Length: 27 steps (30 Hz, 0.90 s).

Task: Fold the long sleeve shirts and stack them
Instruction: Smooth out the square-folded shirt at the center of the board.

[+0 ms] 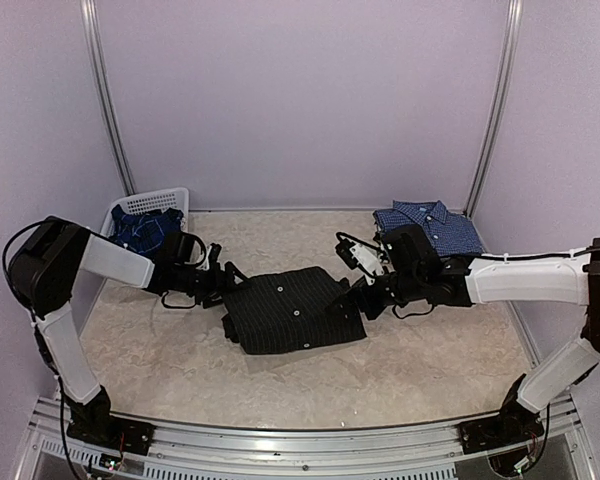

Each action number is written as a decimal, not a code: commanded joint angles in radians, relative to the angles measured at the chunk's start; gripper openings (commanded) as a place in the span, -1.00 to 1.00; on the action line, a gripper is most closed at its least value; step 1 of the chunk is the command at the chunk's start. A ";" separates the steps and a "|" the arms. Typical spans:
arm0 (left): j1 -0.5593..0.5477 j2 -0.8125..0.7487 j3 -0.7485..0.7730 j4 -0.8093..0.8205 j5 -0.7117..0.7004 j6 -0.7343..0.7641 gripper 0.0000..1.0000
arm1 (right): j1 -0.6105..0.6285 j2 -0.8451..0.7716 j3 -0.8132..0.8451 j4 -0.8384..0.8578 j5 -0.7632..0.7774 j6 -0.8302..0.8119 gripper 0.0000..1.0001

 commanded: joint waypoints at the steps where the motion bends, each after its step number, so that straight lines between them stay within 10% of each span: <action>1: 0.006 -0.083 0.020 -0.071 -0.073 0.063 0.75 | -0.016 0.050 0.059 -0.036 0.080 0.025 0.98; 17: -0.020 -0.157 -0.050 0.014 -0.014 0.165 0.96 | -0.128 0.151 0.094 0.008 -0.035 0.139 0.99; 27: -0.052 -0.066 0.027 -0.027 0.080 0.271 0.51 | -0.133 0.145 0.063 0.027 -0.066 0.135 0.99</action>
